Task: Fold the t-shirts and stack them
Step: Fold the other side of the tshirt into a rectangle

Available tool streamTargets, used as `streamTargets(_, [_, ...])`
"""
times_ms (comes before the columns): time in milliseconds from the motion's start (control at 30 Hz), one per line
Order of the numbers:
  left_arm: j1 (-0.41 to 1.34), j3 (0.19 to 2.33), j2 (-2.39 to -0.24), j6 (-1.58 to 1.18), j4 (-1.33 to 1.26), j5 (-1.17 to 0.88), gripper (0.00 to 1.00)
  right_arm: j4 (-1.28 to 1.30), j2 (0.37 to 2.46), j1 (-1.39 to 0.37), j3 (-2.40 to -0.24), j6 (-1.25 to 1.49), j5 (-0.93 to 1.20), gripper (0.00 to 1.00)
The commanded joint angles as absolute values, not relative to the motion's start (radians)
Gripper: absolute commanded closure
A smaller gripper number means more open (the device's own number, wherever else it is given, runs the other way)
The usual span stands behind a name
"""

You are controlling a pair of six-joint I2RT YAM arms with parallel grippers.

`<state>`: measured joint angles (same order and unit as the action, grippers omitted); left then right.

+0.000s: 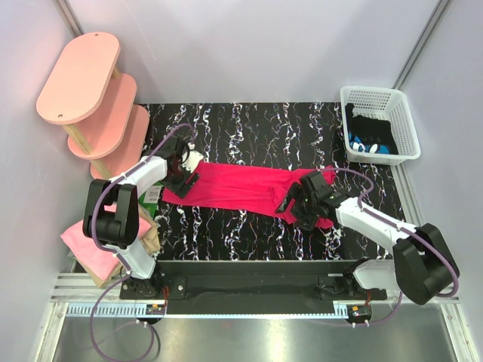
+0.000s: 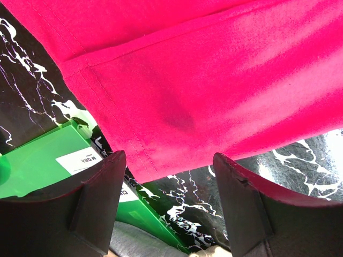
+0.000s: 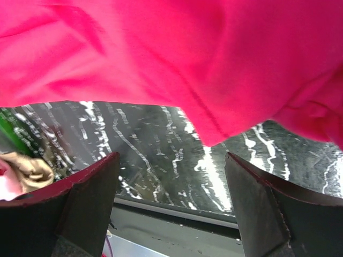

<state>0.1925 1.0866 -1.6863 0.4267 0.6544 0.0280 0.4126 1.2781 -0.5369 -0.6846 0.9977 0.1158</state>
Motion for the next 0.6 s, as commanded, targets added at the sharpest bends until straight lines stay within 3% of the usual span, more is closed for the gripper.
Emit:
streamTargets(0, [0.19,1.12,-1.689,0.442,0.638,0.032,0.29,0.373,1.286,-0.541,-0.647,1.052,0.094,0.13])
streamTargets(133, [0.187,1.124,-1.689,0.443,0.64,0.035,0.29,0.387,1.262,-0.541,-0.627,1.057,0.069,0.12])
streamTargets(300, [0.187,1.127,-1.695,0.437,0.64,0.035,0.29,0.385,1.288,-0.541,-0.644,1.052,0.054,0.3])
streamTargets(433, [0.187,1.121,-1.692,0.439,0.64,0.037,0.29,0.385,1.328,-0.541,-0.673,1.045,0.029,0.39])
streamTargets(567, [0.183,1.117,-1.687,0.442,0.64,0.038,0.29,0.382,1.364,-0.541,-0.689,1.04,0.028,0.41])
